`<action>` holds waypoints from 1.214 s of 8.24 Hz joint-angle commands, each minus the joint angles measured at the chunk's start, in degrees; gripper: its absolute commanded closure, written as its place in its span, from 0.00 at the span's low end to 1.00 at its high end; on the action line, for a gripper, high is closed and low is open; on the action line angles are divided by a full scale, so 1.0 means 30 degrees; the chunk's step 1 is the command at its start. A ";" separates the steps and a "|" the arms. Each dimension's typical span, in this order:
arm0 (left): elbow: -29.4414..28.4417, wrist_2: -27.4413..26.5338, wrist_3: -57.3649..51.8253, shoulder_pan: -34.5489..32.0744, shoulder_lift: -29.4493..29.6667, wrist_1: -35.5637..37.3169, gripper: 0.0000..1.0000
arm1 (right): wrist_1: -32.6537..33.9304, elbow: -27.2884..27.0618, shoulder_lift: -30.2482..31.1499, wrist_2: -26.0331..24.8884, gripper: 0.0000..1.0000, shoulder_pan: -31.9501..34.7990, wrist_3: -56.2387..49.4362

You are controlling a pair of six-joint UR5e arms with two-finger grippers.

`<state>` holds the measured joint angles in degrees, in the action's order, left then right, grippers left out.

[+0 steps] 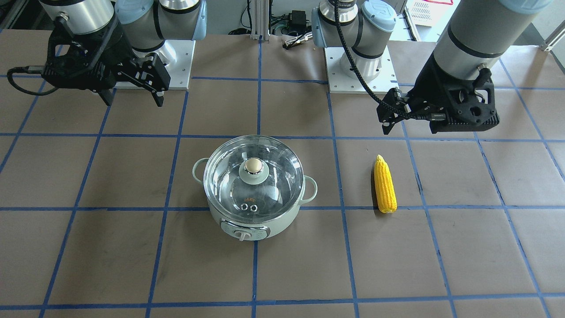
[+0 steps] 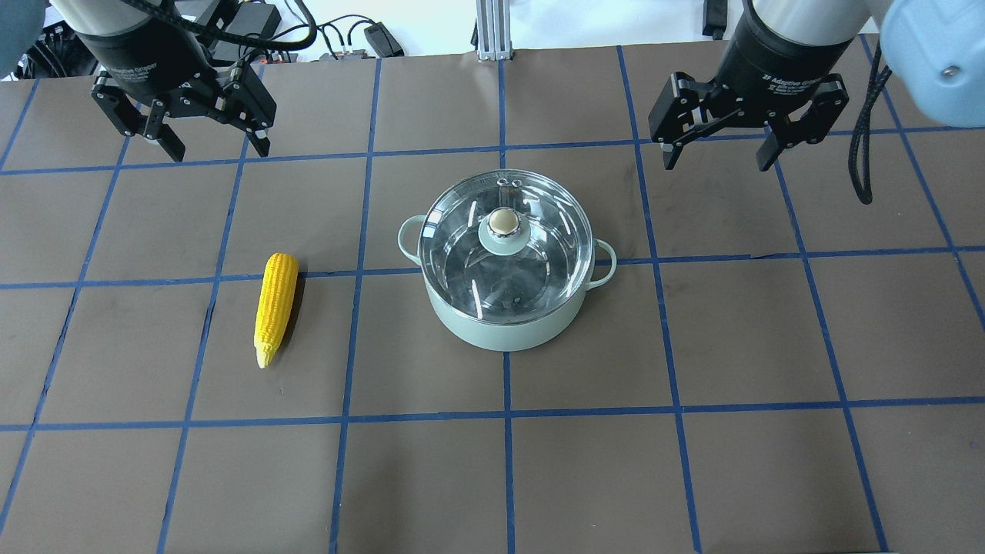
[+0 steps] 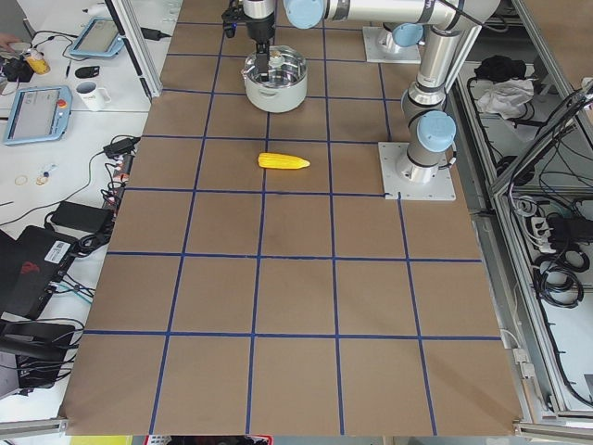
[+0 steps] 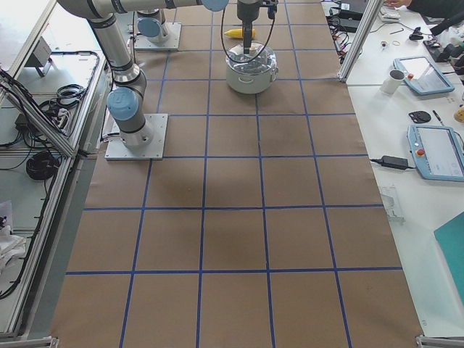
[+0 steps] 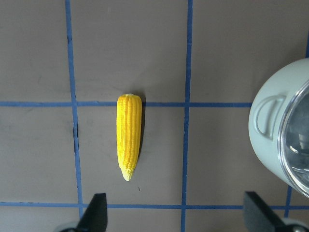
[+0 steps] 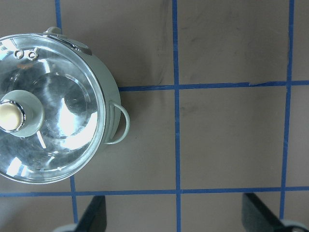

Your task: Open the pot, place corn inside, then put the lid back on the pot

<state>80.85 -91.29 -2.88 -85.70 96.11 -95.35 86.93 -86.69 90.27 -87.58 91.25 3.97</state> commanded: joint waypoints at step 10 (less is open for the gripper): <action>0.9757 -0.0244 -0.4576 0.3752 0.3670 1.2613 0.00 | 0.6737 0.0039 -0.7002 -0.1950 0.13 0.7610 1.0691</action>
<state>109.91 -91.88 -16.90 -74.71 103.58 -60.66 107.01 -86.11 69.68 -93.67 113.91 36.30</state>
